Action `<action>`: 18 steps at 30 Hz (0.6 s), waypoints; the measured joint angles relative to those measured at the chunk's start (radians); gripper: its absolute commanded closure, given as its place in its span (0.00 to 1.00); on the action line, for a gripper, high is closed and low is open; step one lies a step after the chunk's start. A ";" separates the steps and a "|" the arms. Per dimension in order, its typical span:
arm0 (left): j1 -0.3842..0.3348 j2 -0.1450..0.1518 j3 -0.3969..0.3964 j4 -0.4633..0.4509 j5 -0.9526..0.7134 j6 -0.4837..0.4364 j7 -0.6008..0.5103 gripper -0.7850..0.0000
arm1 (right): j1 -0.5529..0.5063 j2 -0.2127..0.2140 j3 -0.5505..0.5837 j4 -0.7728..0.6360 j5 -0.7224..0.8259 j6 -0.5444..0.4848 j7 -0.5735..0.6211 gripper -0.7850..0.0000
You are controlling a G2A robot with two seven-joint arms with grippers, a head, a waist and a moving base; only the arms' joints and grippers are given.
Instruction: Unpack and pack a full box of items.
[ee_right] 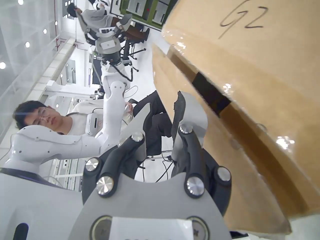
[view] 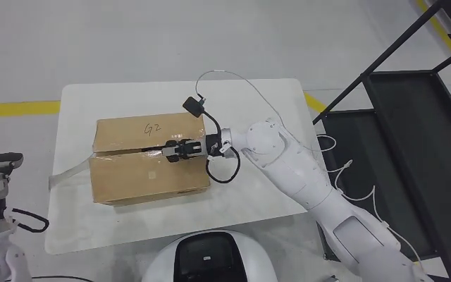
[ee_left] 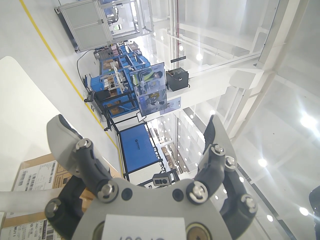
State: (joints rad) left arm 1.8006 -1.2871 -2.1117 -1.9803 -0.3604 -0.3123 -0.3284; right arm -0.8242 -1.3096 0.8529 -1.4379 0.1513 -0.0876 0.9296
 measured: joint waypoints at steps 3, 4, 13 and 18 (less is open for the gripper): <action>0.000 0.000 0.000 0.000 0.000 0.000 0.000 0.00 | 0.001 -0.004 -0.005 0.020 -0.003 0.026 -0.032 1.00; 0.000 0.000 0.000 0.000 0.000 0.000 0.000 0.00 | 0.004 -0.006 -0.008 0.031 -0.008 0.039 -0.042 1.00; 0.000 0.000 0.000 0.000 0.000 0.000 0.000 0.00 | 0.030 -0.019 -0.034 0.080 -0.029 0.145 -0.068 1.00; 0.000 0.000 0.000 0.000 0.000 0.000 0.000 0.00 | 0.039 -0.022 -0.030 0.064 -0.026 0.162 -0.067 0.99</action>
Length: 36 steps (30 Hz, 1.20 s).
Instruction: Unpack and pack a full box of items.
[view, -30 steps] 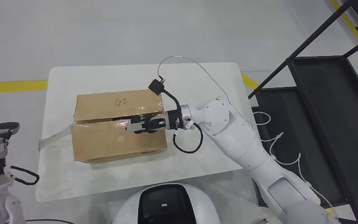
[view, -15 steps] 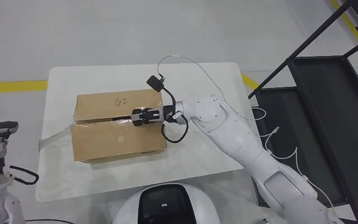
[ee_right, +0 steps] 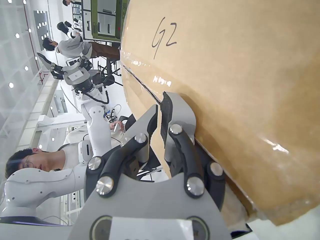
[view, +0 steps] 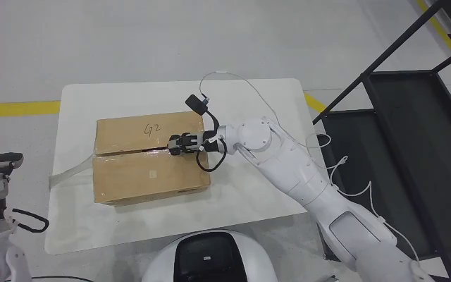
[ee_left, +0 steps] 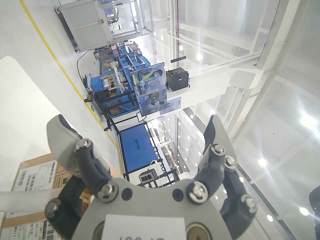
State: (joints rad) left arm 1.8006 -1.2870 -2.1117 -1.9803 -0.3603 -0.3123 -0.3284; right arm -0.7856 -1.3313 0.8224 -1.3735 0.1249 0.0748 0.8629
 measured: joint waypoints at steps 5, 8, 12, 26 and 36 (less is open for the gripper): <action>0.000 0.000 0.000 0.000 0.000 0.000 0.000 0.00 | -0.004 0.003 0.015 -0.043 -0.009 -0.023 0.010 0.98; 0.000 0.000 0.000 0.000 0.000 0.000 0.000 0.00 | -0.019 0.009 0.033 -0.086 -0.018 -0.043 0.009 0.95; 0.000 0.000 0.000 0.000 0.000 0.000 0.000 0.00 | -0.046 0.018 0.060 -0.127 -0.043 -0.083 -0.001 0.99; -0.002 0.000 0.000 -0.001 0.003 0.000 0.000 0.00 | -0.059 0.021 0.089 -0.180 -0.061 -0.280 -0.028 0.74; -0.007 0.013 -0.070 0.115 0.061 -0.096 -0.111 0.00 | -0.060 0.025 0.095 -0.227 -0.105 -0.290 -0.008 0.33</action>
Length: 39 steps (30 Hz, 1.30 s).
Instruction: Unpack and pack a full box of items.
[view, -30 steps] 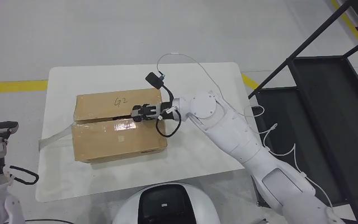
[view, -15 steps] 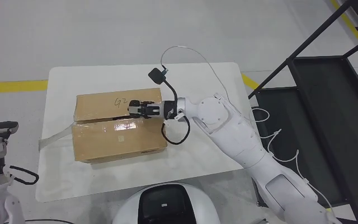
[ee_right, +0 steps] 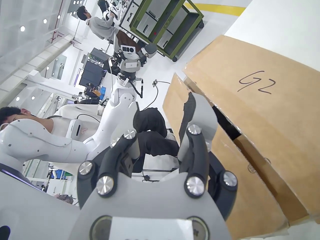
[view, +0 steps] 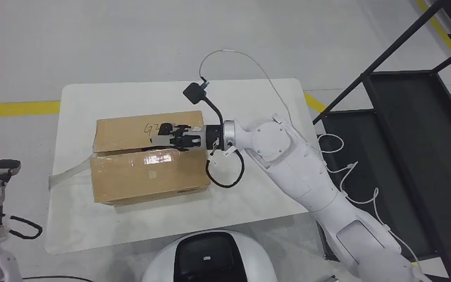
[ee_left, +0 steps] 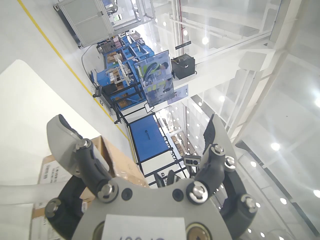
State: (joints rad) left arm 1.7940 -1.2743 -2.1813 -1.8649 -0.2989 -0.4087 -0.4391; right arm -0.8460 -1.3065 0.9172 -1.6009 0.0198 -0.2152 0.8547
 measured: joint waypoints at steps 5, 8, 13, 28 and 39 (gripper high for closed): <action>-0.001 0.003 -0.041 0.091 0.060 0.043 0.056 0.00 | -0.015 0.007 0.009 -0.055 -0.067 -0.002 -0.005 0.00; 0.031 -0.002 -0.034 0.110 0.100 0.095 0.087 0.00 | -0.029 0.011 0.013 -0.078 -0.081 -0.015 0.016 0.00; 0.094 -0.019 0.028 0.076 -0.035 0.193 0.070 0.00 | -0.056 0.016 0.032 -0.090 -0.051 -0.042 0.007 0.00; 0.117 -0.039 0.166 0.014 -0.244 0.415 0.090 0.00 | -0.105 0.033 0.083 -0.151 -0.051 -0.048 0.007 0.00; 0.002 -0.034 0.173 0.109 -0.338 0.535 0.114 0.00 | -0.082 0.030 0.064 -0.151 -0.054 -0.021 0.004 0.00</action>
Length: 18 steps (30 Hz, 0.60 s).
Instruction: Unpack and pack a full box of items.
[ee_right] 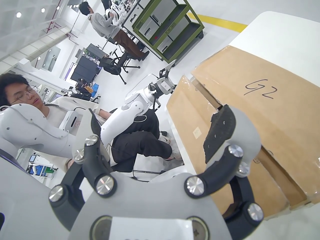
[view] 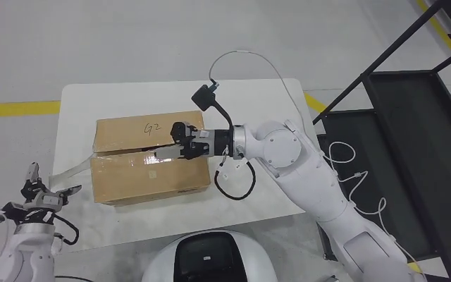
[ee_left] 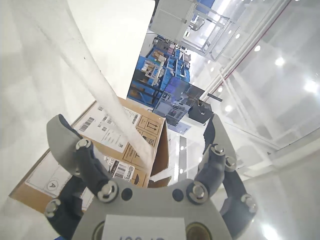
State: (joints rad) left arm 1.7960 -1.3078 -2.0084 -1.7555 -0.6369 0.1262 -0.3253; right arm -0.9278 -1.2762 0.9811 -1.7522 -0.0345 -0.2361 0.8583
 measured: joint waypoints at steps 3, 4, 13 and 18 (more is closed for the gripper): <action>-0.041 0.004 -0.003 0.041 -0.002 0.013 0.010 0.00 | 0.004 0.000 -0.004 -0.002 -0.002 0.007 -0.001 0.00; -0.054 0.006 -0.003 0.055 0.011 0.015 0.010 0.00 | 0.004 0.000 -0.003 -0.003 -0.004 0.012 0.000 0.00; -0.106 0.012 0.021 0.109 0.059 0.015 0.011 0.51 | -0.001 0.007 0.015 -0.021 -0.008 0.034 0.015 0.00; -0.105 0.014 0.015 0.122 0.060 0.009 0.012 0.62 | 0.004 0.007 0.013 -0.018 -0.008 0.039 0.018 0.00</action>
State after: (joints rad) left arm 1.6911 -1.2936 -1.9934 -1.6334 -0.5767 0.1353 -0.3132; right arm -0.9233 -1.2691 0.9941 -1.7702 -0.0426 -0.1966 0.8759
